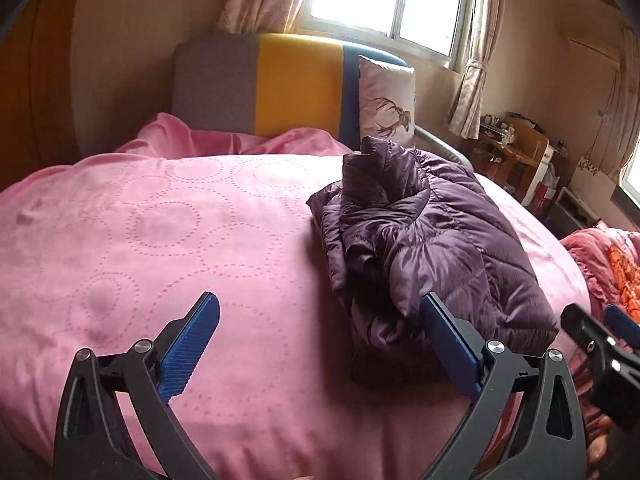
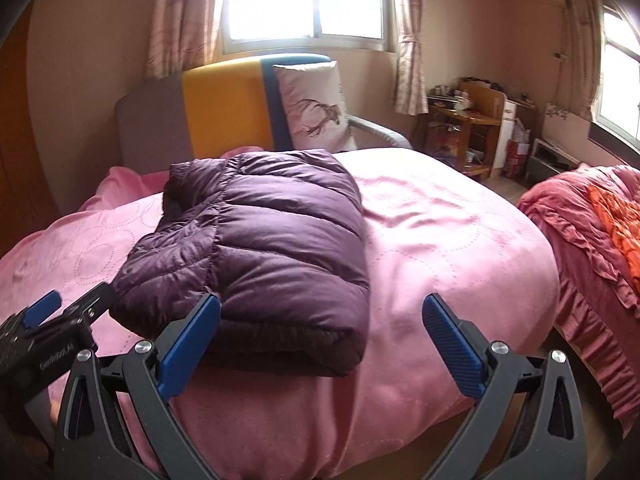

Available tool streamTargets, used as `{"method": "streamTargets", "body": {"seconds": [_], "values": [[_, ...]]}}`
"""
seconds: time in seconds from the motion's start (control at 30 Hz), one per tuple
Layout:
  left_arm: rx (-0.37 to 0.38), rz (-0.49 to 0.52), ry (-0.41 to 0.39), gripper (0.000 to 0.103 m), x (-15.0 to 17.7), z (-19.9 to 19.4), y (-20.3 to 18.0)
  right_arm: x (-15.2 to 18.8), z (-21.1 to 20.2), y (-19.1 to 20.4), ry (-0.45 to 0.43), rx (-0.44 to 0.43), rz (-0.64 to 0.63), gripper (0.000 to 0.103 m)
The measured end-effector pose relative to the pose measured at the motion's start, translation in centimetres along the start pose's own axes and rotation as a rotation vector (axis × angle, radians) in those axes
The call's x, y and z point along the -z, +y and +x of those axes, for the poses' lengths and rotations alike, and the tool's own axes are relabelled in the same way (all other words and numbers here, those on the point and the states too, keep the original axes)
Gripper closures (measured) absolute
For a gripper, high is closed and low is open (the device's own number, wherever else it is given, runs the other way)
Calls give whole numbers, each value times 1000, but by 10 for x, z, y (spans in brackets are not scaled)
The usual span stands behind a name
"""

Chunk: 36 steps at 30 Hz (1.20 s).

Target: Fold large clothes

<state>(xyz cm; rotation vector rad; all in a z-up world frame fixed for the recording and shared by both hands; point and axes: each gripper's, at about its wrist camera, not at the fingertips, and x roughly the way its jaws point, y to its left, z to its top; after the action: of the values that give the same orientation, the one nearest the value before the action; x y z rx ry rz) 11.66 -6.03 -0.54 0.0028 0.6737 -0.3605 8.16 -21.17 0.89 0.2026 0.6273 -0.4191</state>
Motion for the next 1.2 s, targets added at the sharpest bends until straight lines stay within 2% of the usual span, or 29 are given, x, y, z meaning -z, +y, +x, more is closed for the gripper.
{"method": "streamTargets", "body": {"seconds": [0.2, 0.4, 0.67, 0.97, 1.2], "values": [[-37, 45, 7, 4, 14, -9, -8, 15, 1, -7, 15, 85, 35, 2], [-35, 19, 23, 4, 18, -10, -7, 17, -1, -13, 13, 111, 65, 2], [-34, -6, 30, 4, 19, -11, -5, 15, -4, -7, 29, 65, 45, 2], [-66, 13, 4, 4, 21, -16, -9, 15, -2, -5, 43, 70, 41, 2], [-66, 26, 18, 4, 22, -14, -16, 19, 2, -3, 63, 68, 21, 2]]}}
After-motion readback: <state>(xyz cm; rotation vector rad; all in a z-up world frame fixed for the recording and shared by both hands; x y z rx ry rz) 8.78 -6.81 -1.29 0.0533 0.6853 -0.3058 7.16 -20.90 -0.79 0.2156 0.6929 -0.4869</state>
